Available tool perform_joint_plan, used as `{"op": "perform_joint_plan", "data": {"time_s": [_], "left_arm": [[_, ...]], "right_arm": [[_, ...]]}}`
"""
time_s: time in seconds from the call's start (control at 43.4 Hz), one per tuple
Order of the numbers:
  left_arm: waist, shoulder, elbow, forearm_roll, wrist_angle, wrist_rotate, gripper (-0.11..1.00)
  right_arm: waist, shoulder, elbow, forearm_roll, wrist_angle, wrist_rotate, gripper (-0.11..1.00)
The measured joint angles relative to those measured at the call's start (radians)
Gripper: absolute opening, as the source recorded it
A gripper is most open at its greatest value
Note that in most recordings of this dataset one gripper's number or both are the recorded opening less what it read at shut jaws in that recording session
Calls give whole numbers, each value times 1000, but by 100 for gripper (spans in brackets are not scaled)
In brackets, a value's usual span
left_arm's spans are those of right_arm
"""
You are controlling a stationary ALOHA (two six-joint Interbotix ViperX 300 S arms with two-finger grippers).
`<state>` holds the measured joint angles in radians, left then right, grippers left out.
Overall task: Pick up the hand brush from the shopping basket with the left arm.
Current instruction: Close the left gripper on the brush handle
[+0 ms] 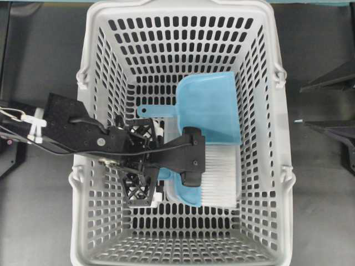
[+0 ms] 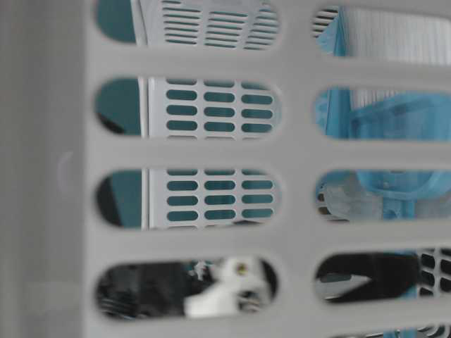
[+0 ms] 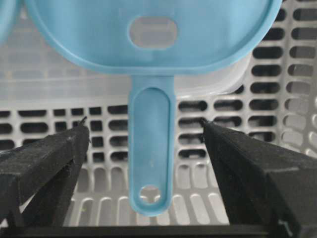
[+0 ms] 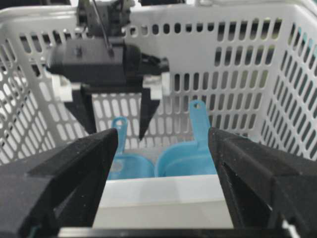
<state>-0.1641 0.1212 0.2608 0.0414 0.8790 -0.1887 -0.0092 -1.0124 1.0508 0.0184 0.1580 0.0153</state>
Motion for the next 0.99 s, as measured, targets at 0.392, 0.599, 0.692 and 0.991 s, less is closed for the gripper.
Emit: {"op": "perform_joint_plan", "data": {"time_s": [0.392,0.599,0.692,0.991], "left_arm": [[2,32,81,-2,-140,-2,90],[0,32,87,0,-155,2,81],[-2,32,87,-2,-160,6,61],[-32,9,89,0,-161,17,25]], "right_arm": [[2,-3,14,2,2,2,70],[0,-5,20,0,2,3,70],[2,-3,25,2,2,3,70],[2,-6,38,2,0,3,70]]}}
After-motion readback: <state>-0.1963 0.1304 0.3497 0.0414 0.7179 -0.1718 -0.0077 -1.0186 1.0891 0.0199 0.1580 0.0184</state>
